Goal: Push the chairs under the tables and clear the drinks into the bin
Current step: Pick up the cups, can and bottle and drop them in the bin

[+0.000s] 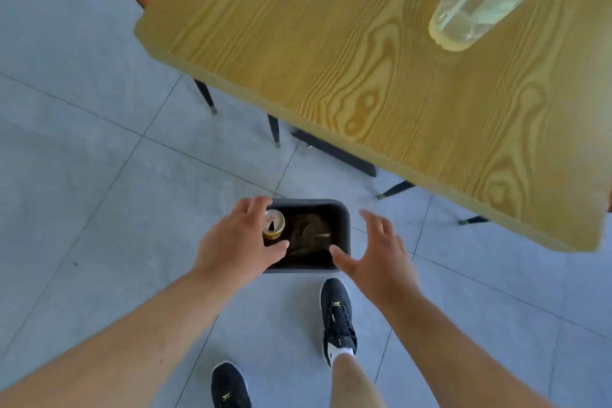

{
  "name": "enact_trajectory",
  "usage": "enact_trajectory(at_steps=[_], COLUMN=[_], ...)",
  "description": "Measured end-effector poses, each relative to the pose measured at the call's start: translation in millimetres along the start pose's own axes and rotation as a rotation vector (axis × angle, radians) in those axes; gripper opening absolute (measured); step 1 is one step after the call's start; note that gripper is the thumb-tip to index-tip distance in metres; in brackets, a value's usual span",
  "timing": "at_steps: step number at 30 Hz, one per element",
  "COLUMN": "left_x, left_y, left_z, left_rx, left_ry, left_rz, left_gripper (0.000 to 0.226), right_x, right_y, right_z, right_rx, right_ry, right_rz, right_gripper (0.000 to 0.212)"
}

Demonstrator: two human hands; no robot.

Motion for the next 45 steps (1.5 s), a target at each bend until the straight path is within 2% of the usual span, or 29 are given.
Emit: enact_trajectory(at_steps=[5, 9, 12, 16, 21, 25, 29, 31, 34, 36, 45], left_x=[64.7, 143.1, 206.7, 279.4, 335.2, 353.3, 362.2, 362.7, 360.8, 357.1, 307.2], left_y=[78.0, 151.2, 200.7, 237.1, 231.5, 210.8, 201.5, 200.7, 203.3, 206.1, 217.9], left_z=[21.7, 15.2, -6.2, -44.2, -89.3, -111.3, -122.7, -124.5, -123.7, -121.7, -79.4], left_rx=[0.038, 0.103, 0.164, 0.195, 0.127, 0.109, 0.137, 0.139, 0.134, 0.112, 0.079], left_ry=[0.001, -0.092, -0.198, -0.274, -0.258, -0.214, -0.234, -0.235, -0.219, -0.197, -0.223], left_rz=[0.044, 0.054, 0.107, 0.148, 0.144, 0.126, 0.138, 0.133, 0.095, 0.080, 0.068], left_gripper=[0.050, 0.051, 0.056, 0.089, 0.114, 0.120, 0.108, 0.101, 0.098, 0.097, 0.094], right_x=[-29.9, -53.0, -58.6, -42.3, -18.8, -12.8, -15.6, -17.0, -18.6, -18.6, -26.7], right_y=[96.7, 210.1, 297.9, 390.1, 460.0, 490.0, 496.7, 494.8, 487.9, 480.0, 430.0], right_z=[32.4, 40.2, 27.9, -17.5, -98.5, -155.1, -191.4, -201.3, -204.2, -198.3, -124.9], right_rx=[0.110, 0.332, 0.475, 0.535, 0.569, 0.541, 0.452, 0.415, 0.379, 0.362, 0.376], right_ry=[0.106, 0.228, 0.294, 0.241, 0.139, 0.096, 0.068, 0.053, 0.074, 0.107, 0.139], right_rz=[-0.006, -0.015, -0.042, -0.083, -0.184, -0.220, -0.286, -0.294, -0.277, -0.278, -0.255], right_gripper=[0.054, 0.030, 0.025, 0.048, 0.086, 0.107, 0.111, 0.097, 0.059, 0.045, 0.039])
Point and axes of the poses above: each hand's wrist, its own z-axis away from the middle knuckle, its own y-axis out of the back of the hand, x = y × z, the point moved 6 cm from there along -z, towards the middle knuckle, and after that the axes turned 6 degrees about z, right-handed, at the moved point
